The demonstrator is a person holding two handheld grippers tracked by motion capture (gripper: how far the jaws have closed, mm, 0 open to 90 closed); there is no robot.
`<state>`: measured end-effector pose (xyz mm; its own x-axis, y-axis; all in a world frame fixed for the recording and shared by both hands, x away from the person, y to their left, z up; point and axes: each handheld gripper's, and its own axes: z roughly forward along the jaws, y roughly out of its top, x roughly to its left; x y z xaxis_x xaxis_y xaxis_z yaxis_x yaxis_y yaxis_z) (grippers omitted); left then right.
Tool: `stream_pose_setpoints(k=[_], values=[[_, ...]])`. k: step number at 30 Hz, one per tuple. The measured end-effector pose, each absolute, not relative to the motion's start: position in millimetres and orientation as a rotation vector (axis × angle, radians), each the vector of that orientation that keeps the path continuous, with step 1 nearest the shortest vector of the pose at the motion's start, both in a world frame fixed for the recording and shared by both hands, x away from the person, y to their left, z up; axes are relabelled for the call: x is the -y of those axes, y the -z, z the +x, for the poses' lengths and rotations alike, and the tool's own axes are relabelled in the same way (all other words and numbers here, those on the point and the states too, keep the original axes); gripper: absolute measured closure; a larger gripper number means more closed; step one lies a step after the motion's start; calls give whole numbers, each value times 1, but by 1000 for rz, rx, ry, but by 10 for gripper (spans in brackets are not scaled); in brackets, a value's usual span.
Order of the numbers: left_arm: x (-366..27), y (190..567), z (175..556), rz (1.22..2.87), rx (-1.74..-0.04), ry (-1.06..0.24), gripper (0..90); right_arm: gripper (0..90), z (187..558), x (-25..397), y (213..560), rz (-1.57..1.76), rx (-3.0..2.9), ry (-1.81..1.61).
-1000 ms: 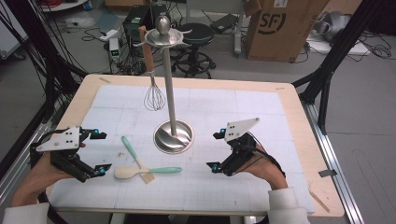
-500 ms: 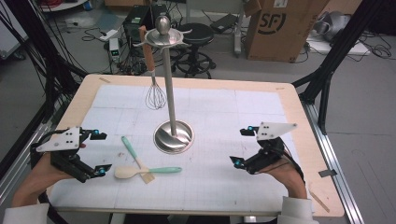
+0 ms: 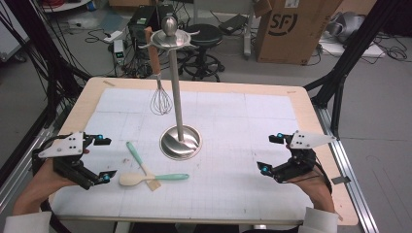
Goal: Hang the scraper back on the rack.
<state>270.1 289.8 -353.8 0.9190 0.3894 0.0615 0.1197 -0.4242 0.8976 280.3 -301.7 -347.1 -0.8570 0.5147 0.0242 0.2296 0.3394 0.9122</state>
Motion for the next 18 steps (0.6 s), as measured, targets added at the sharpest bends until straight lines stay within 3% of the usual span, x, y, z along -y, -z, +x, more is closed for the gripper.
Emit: stream_pose_setpoints(k=[18], values=[[-274, 323, 273, 2063, -330, -314, 16, 2, 284, 316, 354, 732, -2310, -1519]])
